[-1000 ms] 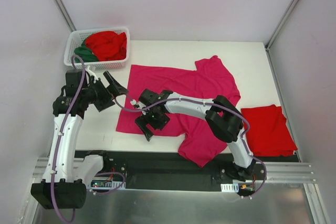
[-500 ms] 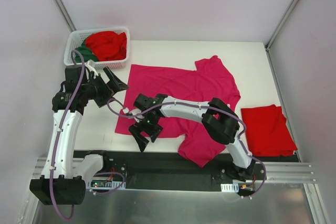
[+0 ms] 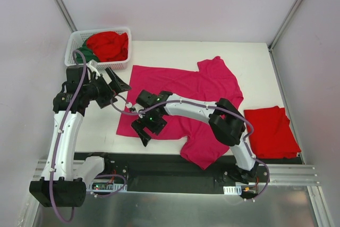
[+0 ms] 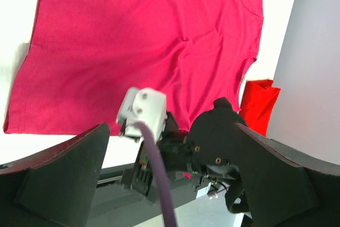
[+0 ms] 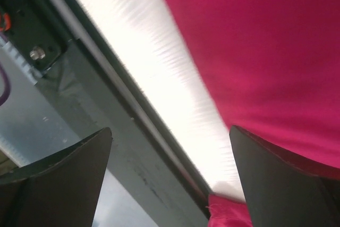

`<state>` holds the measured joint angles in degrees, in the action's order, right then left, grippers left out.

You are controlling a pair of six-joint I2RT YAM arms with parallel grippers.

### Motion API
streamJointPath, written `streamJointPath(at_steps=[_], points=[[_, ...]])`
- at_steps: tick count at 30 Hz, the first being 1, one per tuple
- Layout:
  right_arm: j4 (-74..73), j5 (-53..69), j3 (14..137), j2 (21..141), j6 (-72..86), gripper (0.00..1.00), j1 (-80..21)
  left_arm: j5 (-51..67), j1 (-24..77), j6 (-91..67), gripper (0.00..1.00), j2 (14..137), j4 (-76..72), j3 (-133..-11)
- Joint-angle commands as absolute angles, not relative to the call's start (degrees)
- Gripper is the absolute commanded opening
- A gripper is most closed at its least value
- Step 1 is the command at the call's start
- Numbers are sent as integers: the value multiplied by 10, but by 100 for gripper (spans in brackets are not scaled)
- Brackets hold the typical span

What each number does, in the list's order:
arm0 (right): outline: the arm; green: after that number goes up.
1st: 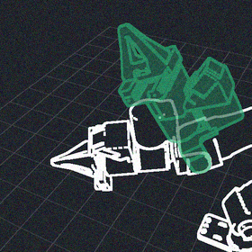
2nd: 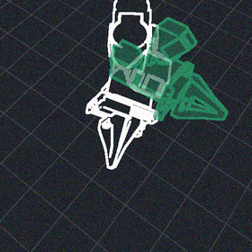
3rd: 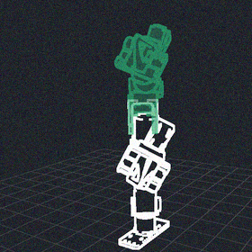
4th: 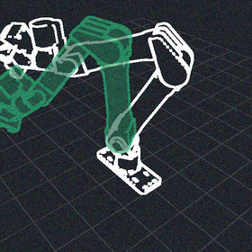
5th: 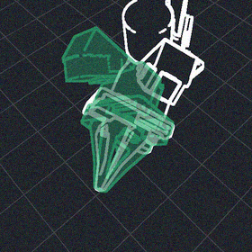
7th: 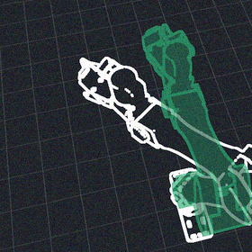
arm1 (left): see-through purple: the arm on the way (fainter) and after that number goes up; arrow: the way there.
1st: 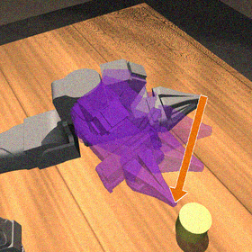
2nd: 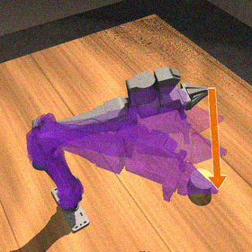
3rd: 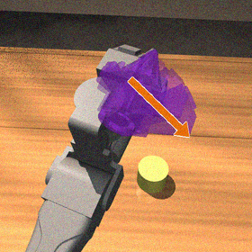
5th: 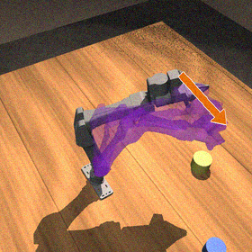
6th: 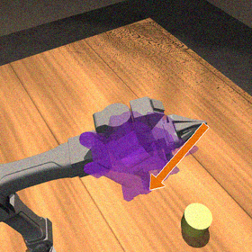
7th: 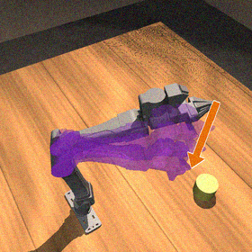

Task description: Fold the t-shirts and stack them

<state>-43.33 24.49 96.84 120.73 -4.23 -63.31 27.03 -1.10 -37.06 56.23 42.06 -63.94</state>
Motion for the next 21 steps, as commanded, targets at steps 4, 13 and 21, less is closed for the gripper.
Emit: streamJointPath(at_steps=[4,13,21], points=[[-406,156,957,1235,-59,96,-626,281,-7,-381,99,538,416,-639],[-392,212,978,1299,-40,96,-627,238,-7,-383,99,500,445,-653],[-386,276,983,1319,-32,96,-642,98,-9,-368,99,484,529,-752]])
